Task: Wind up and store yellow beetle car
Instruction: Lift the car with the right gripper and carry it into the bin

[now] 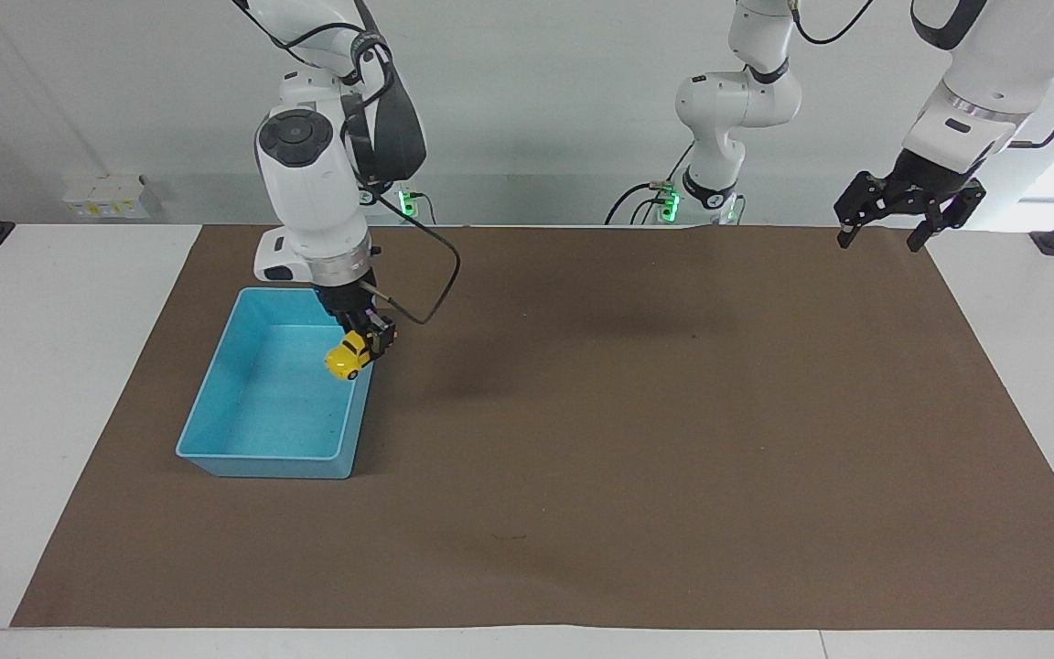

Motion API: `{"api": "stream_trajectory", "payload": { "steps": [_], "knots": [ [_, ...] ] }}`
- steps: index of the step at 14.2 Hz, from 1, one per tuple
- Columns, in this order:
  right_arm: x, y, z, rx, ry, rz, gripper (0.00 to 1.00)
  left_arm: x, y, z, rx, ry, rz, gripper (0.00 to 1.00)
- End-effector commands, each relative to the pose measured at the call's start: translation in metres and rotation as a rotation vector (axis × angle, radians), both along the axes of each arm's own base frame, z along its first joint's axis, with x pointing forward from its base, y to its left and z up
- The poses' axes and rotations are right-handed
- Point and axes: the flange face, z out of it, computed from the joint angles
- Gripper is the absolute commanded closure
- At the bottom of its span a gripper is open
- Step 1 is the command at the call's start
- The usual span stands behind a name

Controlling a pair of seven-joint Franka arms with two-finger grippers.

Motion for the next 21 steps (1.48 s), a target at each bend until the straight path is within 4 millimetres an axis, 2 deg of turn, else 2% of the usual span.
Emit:
{"api": "stream_trajectory", "payload": {
  "steps": [1, 5, 8, 12, 16, 19, 21],
  "knots": [
    [-0.002, -0.029, 0.002, 0.019, 0.015, 0.117, 1.00, -0.004, 0.003, 0.005, 0.014, 0.006, -0.002, 0.00],
    [0.002, -0.075, -0.001, 0.016, 0.024, 0.293, 1.00, -0.004, 0.003, 0.005, 0.014, 0.006, -0.002, 0.00],
    [0.001, -0.098, -0.006, 0.015, 0.035, 0.358, 1.00, -0.004, 0.003, 0.005, 0.014, 0.006, -0.002, 0.00],
    [-0.012, -0.111, -0.014, 0.010, 0.050, 0.506, 1.00, -0.004, 0.003, 0.005, 0.014, 0.008, -0.002, 0.00],
    [-0.014, -0.119, -0.020, 0.001, 0.059, 0.528, 1.00, -0.004, 0.003, 0.005, 0.014, 0.008, -0.002, 0.00],
    [-0.017, -0.119, -0.036, -0.001, 0.043, 0.538, 1.00, -0.004, 0.003, 0.005, 0.014, 0.008, -0.002, 0.00],
    [-0.021, -0.127, -0.054, -0.004, 0.031, 0.552, 1.00, -0.004, 0.003, 0.005, 0.014, 0.008, -0.002, 0.00]
  ]
}}
